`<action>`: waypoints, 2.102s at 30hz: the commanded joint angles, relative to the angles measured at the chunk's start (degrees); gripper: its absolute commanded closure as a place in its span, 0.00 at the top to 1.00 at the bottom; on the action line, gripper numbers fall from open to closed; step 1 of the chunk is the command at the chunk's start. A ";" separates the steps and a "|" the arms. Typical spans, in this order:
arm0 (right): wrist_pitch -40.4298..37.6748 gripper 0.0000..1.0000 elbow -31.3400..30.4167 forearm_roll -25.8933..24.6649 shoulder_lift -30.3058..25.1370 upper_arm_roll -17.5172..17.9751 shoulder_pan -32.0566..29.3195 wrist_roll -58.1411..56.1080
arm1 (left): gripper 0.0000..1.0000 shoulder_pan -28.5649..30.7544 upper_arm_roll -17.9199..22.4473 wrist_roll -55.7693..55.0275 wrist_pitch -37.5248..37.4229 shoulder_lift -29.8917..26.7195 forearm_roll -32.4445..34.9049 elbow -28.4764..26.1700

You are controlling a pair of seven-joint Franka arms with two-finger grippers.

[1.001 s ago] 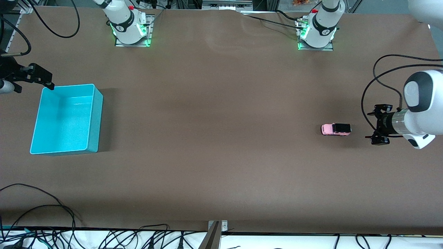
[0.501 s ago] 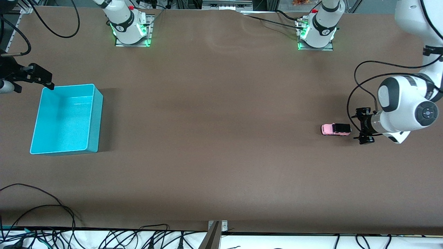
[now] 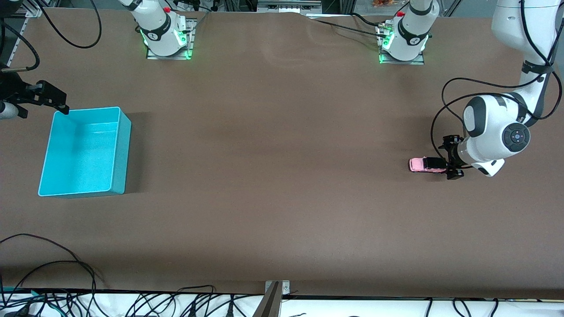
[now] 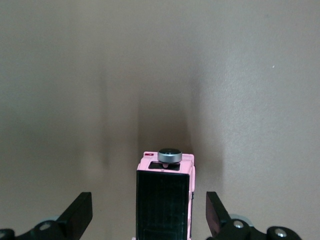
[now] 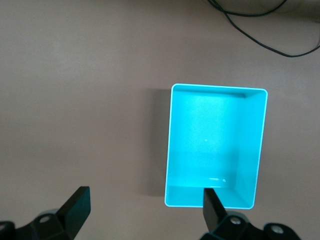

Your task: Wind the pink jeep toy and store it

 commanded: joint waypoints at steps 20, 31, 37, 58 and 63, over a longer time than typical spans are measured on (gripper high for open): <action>-0.97 1.00 1.19 -1.24 0.10 0.01 0.11 0.28 | 0.54 0.52 -1.53 -1.75 5.46 1.68 0.79 -0.87; -0.97 1.00 1.19 -1.25 0.10 0.01 0.11 0.28 | 0.00 0.18 -1.53 -4.91 4.67 0.89 0.70 0.89; -0.97 1.00 1.19 -1.16 0.10 -0.08 0.11 0.28 | 0.00 -1.40 -2.41 -8.78 1.16 0.80 0.97 4.49; -0.97 1.00 1.10 -1.25 0.10 0.01 0.20 0.28 | 0.00 -16.34 -3.02 -18.54 0.98 1.76 1.06 5.38; -0.97 1.00 1.10 -1.25 0.10 0.01 0.20 0.28 | 0.00 -18.37 -3.20 -19.59 1.42 3.25 0.88 5.38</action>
